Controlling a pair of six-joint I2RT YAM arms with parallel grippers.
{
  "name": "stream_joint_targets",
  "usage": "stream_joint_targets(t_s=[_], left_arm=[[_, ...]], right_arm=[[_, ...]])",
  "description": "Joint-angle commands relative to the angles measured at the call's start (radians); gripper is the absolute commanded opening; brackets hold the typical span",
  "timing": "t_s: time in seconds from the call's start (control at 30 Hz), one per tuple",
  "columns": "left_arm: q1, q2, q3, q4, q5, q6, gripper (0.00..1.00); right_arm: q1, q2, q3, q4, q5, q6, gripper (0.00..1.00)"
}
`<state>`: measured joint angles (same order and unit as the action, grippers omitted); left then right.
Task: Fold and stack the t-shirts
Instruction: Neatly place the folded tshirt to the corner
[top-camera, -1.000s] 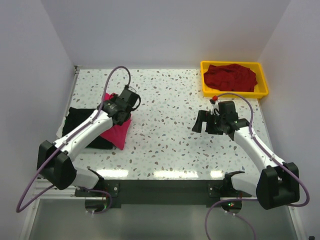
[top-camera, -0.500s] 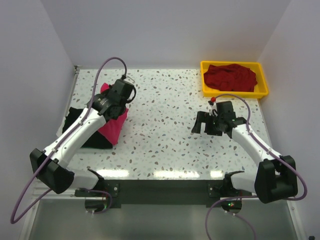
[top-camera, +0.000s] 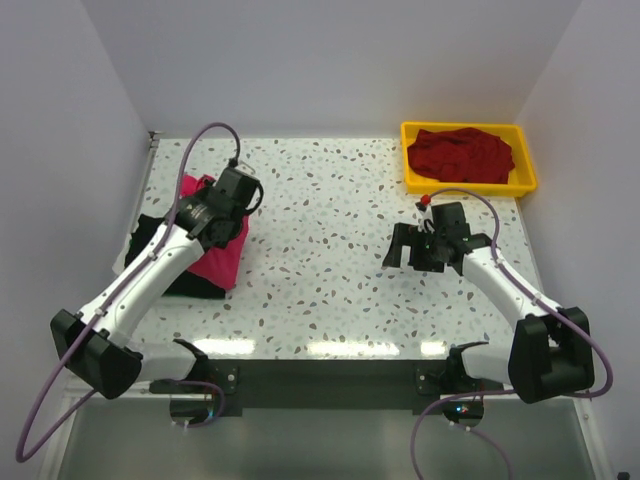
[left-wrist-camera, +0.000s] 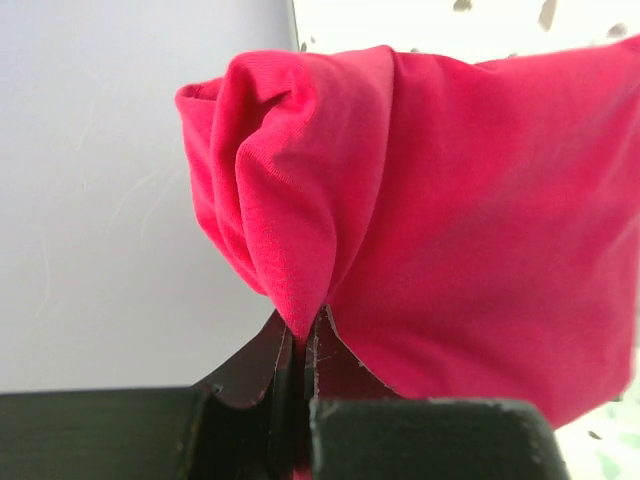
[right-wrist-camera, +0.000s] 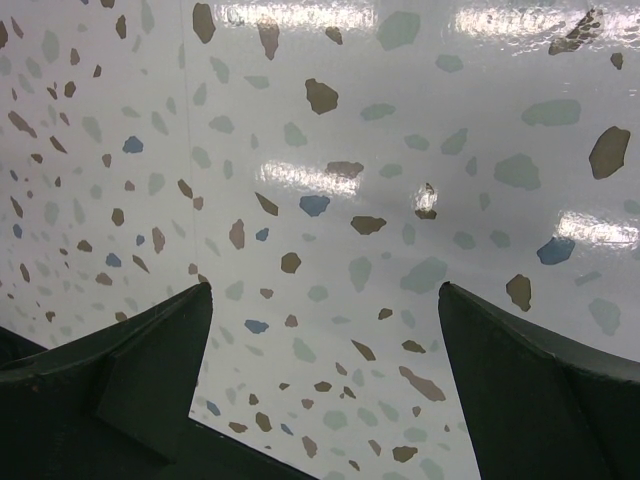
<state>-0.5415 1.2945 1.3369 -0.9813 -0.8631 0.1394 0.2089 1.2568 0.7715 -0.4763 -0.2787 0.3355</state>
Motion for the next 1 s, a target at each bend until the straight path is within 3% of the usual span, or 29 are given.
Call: stream_joint_targets(t_s=[0.0,0.37,0.5,0.7,0.8,0.83,0.87,0.9,0.93,0.97], left_arm=[[0.038,-0.027,-0.083,0.051,-0.096,0.006,0.00],[0.250,-0.021,-0.312,0.380,-0.247,0.218,0.00],[0.288,-0.015,-0.396,0.627,-0.335,0.369,0.00],[0.337,0.038,-0.450,0.809,-0.295,0.414,0.00],[0.377,0.081,-0.427,0.788,-0.269,0.375,0.00],[0.382,0.095,-0.427,0.785,-0.284,0.374,0.03],[0.388,0.117,-0.429,0.794,-0.315,0.382,0.14],[0.390,0.127,-0.427,0.791,-0.324,0.382,0.33],[0.390,0.135,-0.415,0.768,-0.323,0.367,0.72],[0.390,0.149,-0.400,0.695,-0.312,0.341,0.80]], right_arm=[[0.001,0.001,0.000,0.015,-0.008,-0.001,0.99],[0.000,0.023,-0.001,0.022,-0.014,0.000,0.99],[0.001,0.033,0.000,0.025,-0.022,-0.003,0.99],[0.001,0.027,-0.005,0.024,-0.020,-0.006,0.99],[0.000,0.026,-0.006,0.019,-0.016,-0.006,0.99],[0.000,0.026,-0.005,0.016,-0.011,-0.006,0.99],[0.001,0.029,-0.005,0.016,-0.011,-0.009,0.99],[0.000,0.030,-0.003,0.015,-0.011,-0.007,0.99],[0.001,0.030,-0.003,0.012,-0.008,-0.010,0.99],[0.001,0.030,-0.003,0.011,-0.008,-0.010,0.99]])
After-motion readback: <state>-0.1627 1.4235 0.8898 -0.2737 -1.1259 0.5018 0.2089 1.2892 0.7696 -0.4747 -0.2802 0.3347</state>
